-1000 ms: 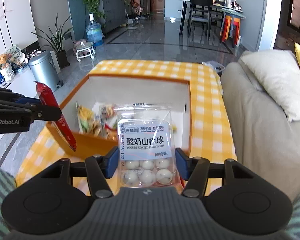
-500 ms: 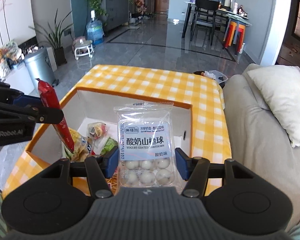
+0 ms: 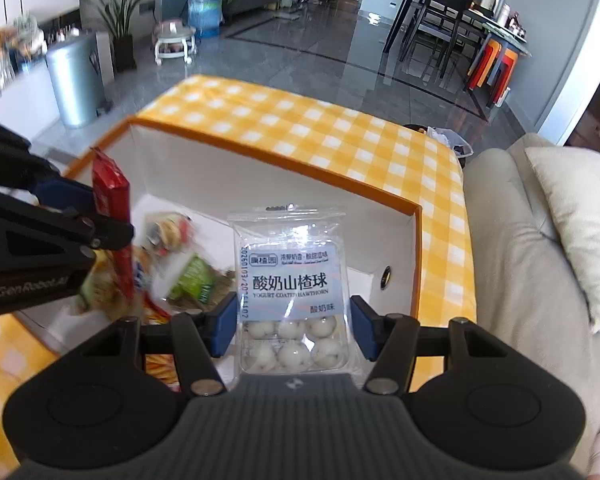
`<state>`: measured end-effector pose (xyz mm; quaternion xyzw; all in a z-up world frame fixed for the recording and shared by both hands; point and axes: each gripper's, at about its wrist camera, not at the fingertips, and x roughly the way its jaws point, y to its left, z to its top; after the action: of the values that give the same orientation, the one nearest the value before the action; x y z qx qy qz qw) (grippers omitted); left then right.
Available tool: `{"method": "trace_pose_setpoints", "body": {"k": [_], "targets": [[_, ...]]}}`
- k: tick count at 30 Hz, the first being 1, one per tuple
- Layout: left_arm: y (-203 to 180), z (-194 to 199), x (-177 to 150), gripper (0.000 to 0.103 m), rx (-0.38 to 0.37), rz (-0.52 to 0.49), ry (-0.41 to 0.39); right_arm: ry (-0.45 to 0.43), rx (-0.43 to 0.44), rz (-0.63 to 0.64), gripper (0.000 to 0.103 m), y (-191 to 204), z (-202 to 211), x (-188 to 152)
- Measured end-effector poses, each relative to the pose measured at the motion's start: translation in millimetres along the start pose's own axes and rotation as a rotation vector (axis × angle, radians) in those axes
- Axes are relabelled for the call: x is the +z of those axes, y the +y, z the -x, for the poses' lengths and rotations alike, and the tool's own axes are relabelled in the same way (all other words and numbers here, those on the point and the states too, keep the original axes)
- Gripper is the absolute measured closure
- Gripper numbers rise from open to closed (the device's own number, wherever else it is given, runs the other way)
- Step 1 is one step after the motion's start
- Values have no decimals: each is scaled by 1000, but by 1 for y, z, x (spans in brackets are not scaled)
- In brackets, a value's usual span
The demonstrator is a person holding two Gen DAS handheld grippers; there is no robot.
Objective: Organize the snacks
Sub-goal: 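Carry the wafer bar and yogurt ball pack over the orange box, then open both tools to release the wafer bar and yogurt pack into the box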
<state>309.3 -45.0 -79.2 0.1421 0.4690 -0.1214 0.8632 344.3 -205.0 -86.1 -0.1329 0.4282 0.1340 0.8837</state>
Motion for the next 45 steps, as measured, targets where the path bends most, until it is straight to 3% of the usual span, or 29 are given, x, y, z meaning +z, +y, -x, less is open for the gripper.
{"method": "trace_pose_setpoints", "body": {"k": [8, 27, 35, 45], "targets": [[-2, -24, 12, 78, 4, -17, 22, 39, -68, 99, 47, 6, -35, 7], [-6, -59, 0, 78, -18, 1, 92, 117, -68, 152, 45, 9, -61, -7], [-4, -51, 0, 77, -9, -3, 90, 132, -63, 135, 45, 8, -59, -5], [-6, -30, -5, 74, 6, -10, 50, 85, -67, 142, 41, 12, -39, 1]]}}
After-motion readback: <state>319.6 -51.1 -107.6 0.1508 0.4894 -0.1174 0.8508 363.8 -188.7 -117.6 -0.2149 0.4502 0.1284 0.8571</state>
